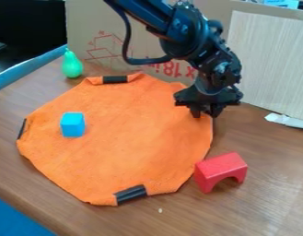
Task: Fold the cloth from top right to bottom left
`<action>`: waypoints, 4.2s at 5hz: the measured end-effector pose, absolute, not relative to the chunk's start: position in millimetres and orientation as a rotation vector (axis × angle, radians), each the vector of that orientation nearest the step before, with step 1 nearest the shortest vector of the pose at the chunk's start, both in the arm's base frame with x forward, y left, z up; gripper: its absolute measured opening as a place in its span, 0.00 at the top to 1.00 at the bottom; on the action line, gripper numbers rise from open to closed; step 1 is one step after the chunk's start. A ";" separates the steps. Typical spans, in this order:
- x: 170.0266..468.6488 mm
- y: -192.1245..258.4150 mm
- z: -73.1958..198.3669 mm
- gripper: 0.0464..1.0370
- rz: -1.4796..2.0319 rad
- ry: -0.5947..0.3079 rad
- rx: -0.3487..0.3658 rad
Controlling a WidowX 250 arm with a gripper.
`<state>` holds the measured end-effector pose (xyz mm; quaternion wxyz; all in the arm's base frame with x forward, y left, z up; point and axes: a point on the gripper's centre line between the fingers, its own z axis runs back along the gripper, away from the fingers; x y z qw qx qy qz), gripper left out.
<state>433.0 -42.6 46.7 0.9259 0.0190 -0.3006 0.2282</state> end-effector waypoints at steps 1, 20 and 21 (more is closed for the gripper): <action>429.4 -41.5 45.4 0.87 0.458 -0.608 0.036; 239.0 241.0 113.4 0.53 0.442 -0.549 0.022; 239.8 251.3 114.1 0.22 0.424 -0.516 0.044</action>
